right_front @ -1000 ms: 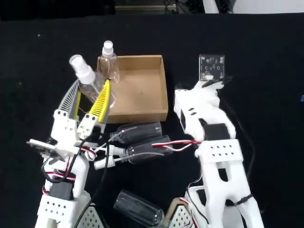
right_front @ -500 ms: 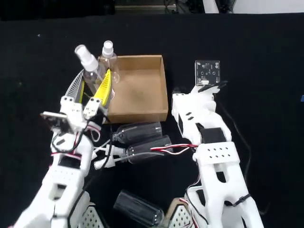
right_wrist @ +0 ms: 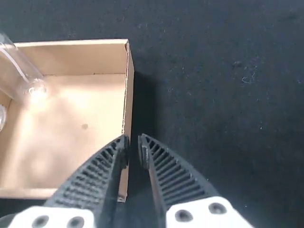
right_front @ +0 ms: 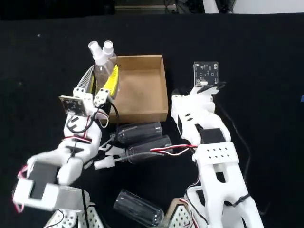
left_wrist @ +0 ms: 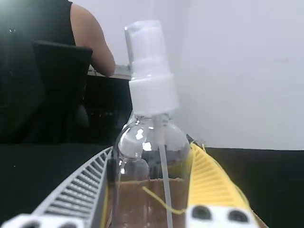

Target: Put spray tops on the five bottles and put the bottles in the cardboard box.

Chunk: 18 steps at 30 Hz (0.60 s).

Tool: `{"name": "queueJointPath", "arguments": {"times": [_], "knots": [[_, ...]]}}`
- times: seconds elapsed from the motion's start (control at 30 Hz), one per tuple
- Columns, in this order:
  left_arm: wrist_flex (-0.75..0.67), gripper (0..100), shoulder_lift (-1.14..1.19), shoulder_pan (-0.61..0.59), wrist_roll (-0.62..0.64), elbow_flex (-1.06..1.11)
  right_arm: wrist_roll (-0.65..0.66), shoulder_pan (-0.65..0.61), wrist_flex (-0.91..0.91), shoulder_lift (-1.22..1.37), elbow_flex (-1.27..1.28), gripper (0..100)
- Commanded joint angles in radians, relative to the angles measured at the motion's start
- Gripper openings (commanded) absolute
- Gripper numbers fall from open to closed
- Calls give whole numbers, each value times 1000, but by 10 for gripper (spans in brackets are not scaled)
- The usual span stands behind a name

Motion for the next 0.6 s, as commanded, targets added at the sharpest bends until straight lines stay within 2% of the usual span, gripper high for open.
{"name": "queueJointPath", "arguments": {"times": [0.0, 0.23, 0.57], "knots": [[-149, 33, 129, -7, 3, -88, 6, -28, -29, -28, -5, 15], [-301, 30, 404, -7, 3, -236, 8, -28, -29, -28, -5, 15], [-305, 33, 479, -12, 3, -274, 9, -28, -29, -28, -7, 15]]}}
